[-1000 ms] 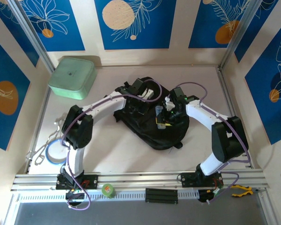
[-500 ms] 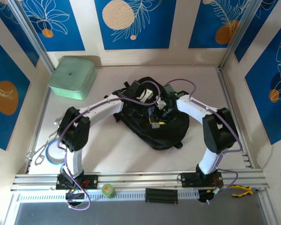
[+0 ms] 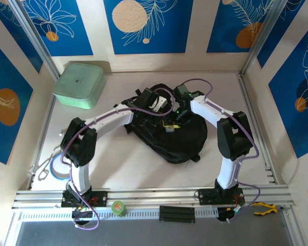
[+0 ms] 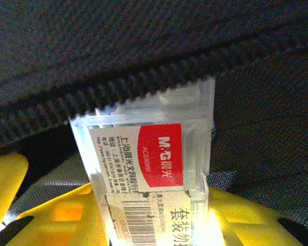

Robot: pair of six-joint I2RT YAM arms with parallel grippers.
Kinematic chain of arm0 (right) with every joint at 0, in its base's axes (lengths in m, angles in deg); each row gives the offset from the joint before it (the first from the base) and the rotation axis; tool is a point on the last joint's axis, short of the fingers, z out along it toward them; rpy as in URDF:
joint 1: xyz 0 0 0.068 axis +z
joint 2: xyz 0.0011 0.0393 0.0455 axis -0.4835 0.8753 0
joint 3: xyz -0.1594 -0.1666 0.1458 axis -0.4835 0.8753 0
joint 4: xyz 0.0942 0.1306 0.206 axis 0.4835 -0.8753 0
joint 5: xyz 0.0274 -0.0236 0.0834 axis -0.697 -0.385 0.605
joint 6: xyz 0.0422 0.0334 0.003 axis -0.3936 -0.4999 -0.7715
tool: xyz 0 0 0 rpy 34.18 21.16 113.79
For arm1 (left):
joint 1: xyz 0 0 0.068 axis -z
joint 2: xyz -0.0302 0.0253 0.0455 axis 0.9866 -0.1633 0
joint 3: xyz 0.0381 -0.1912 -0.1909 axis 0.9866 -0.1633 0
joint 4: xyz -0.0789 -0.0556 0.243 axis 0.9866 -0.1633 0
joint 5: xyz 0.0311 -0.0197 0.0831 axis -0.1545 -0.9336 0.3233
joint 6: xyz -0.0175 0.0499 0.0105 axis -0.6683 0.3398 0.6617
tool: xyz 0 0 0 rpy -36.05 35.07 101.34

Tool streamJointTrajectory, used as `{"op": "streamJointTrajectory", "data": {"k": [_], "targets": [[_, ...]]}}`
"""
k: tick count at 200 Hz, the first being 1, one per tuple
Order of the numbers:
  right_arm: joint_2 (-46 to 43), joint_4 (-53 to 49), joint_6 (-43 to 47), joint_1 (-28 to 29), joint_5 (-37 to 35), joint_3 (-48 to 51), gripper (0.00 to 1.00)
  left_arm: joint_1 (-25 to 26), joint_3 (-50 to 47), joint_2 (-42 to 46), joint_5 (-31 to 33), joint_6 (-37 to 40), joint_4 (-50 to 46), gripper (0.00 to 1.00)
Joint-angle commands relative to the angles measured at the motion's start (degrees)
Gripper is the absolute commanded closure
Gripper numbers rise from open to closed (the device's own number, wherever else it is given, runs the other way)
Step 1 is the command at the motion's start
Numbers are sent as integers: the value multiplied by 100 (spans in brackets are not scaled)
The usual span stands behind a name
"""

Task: Pack the student bag
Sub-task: Place the book in the student bag.

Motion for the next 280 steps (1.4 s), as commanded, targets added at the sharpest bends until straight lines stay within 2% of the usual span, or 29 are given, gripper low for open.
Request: {"op": "streamJointTrajectory", "data": {"k": [1,21,54,85,108,128,180,243,280], "targets": [[-39,557,-262,-86,-106,-227,70,-148,-123,-76,-316,-261,-142,100],[-195,1068,-548,-143,-193,64,64,-276,-204,-228,-489,-462,-61,100],[-948,2088,-855,-166,292,938,48,-322,-215,-474,-559,-542,-21,100],[-1551,2445,-1133,-289,598,1567,34,-323,-144,-600,-526,-506,-80,100],[-1868,2484,-1328,-355,639,1966,33,-320,-103,-640,-515,-509,-89,100],[-2104,2472,-1436,-313,576,2347,36,-324,-63,-645,-541,-511,-83,100],[-2045,2490,-1430,-41,552,2850,58,-328,-6,-640,-612,-522,-124,100],[-1378,2668,-1190,27,341,2203,76,-330,131,-340,-671,-529,-286,100],[-1144,3072,-1165,20,376,1789,81,-319,346,-142,-1003,-442,-513,100]]}}
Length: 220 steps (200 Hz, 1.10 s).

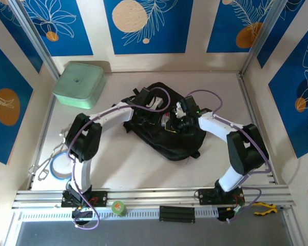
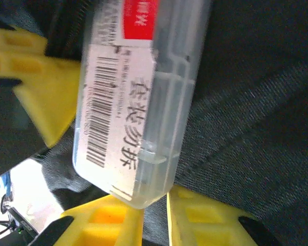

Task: Pack the student bag
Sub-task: Place the book in the student bag.

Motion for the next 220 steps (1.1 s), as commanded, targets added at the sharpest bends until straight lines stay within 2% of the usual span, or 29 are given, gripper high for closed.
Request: {"op": "streamJointTrajectory", "data": {"k": [1,54,114,122,144,161,220], "targets": [[143,546,80,0,-46,-374,81,-15,233,315,-487,29,-527,100],[629,1216,-294,-55,-96,-593,87,-28,291,447,-261,-67,-652,100],[355,1964,-274,-248,644,-277,92,-31,352,474,-268,-67,-694,100],[277,2069,-320,-331,761,-122,90,-30,359,475,-269,-59,-694,100],[-27,2311,-566,-558,967,342,79,-24,352,460,-341,-67,-677,100],[-211,2291,-584,-627,878,554,75,-28,335,415,-407,-102,-642,100],[204,1832,-582,-582,488,132,83,-32,392,404,-450,-161,-615,100]]}}
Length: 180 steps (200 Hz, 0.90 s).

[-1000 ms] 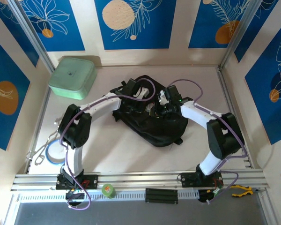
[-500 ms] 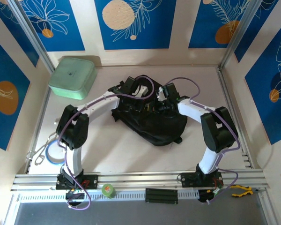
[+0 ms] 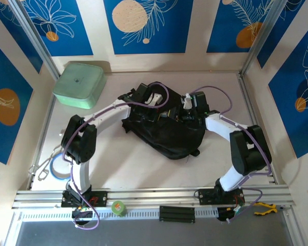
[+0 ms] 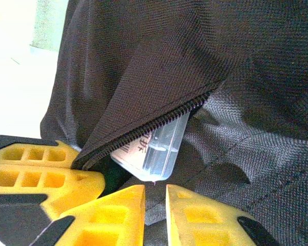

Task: Pack the student bag
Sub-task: Place the book in the student bag, then close the student bag at the center of the table.

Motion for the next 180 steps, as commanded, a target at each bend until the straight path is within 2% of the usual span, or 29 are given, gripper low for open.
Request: {"op": "streamJointTrajectory", "data": {"k": [1,16,29,45,69,96,118,135,161,180], "targets": [[282,-176,-48,64,-108,-328,83,-6,162,155,-268,-112,-217,100],[502,-204,-69,122,-61,-516,86,0,160,182,-279,-127,-220,100],[672,-3,-92,170,249,-641,90,1,164,196,-292,-112,-228,100],[873,395,-205,169,821,-782,91,1,182,206,-319,-81,-276,100],[1151,926,-587,84,1296,-904,93,-6,199,226,-375,-49,-302,100],[1065,1268,-812,-18,1454,-651,94,2,203,275,-359,-43,-333,100],[516,1141,-688,-136,1281,-215,94,-14,152,418,-371,60,-379,80],[-96,609,-335,-207,967,49,90,-66,23,642,-443,35,-304,70],[-874,-592,439,-181,295,117,77,-218,-388,1116,-492,-234,27,47],[-1178,-1490,1056,-16,-138,-131,62,-363,-877,1538,-338,-559,355,34]]}}
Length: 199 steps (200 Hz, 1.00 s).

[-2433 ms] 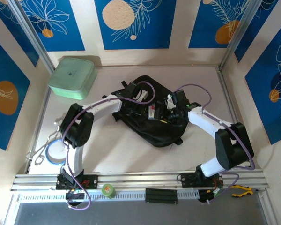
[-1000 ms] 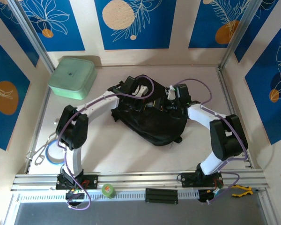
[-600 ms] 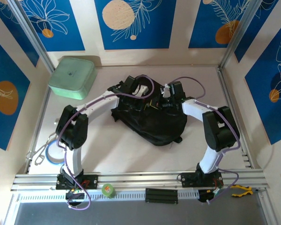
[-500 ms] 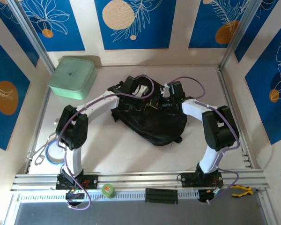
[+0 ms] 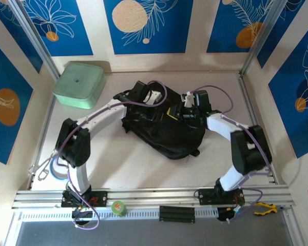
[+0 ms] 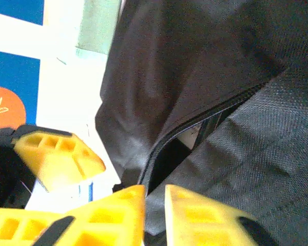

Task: Pack the student bag
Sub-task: Close the student bag at the center of the table, then zip the student bag at the center of the table.

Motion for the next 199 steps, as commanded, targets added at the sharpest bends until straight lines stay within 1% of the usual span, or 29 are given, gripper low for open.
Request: {"op": "streamJointTrajectory", "data": {"k": [1,23,40,53,63,82,109,121,130,146,172,199], "targets": [[-352,-1409,957,177,-650,-227,62,-238,-495,567,-7,-379,355,33],[-332,-2336,1678,703,-1403,-764,46,-440,-1245,1120,393,-737,713,21],[-158,-2746,2151,1205,-2018,-1175,33,-625,-1824,1614,723,-991,898,13],[14,-2938,2512,1595,-2423,-1499,28,-820,-2298,1968,886,-1130,1022,9],[199,-3121,2851,1845,-2583,-1793,27,-964,-2649,2249,997,-1248,1079,5],[614,-3521,3537,2205,-2740,-2359,27,-1288,-3245,2764,1167,-1441,1165,0],[1241,-4218,4461,2589,-2782,-3047,28,-1771,-3915,3444,1552,-1671,1082,0],[1581,-4604,4857,2723,-2960,-3388,32,-1969,-4102,3676,1678,-1715,1037,0],[1827,-4813,5020,2760,-3175,-3624,35,-2081,-4237,3806,1709,-1729,1045,0],[2257,-5184,5198,2767,-3349,-4129,41,-2227,-4389,3946,1624,-1746,1110,0],[2711,-5417,5491,2864,-3617,-4531,43,-2343,-4419,3937,1475,-1684,1112,0],[3022,-5517,5602,2933,-3719,-4800,48,-2392,-4392,3824,1362,-1649,1151,0]]}}
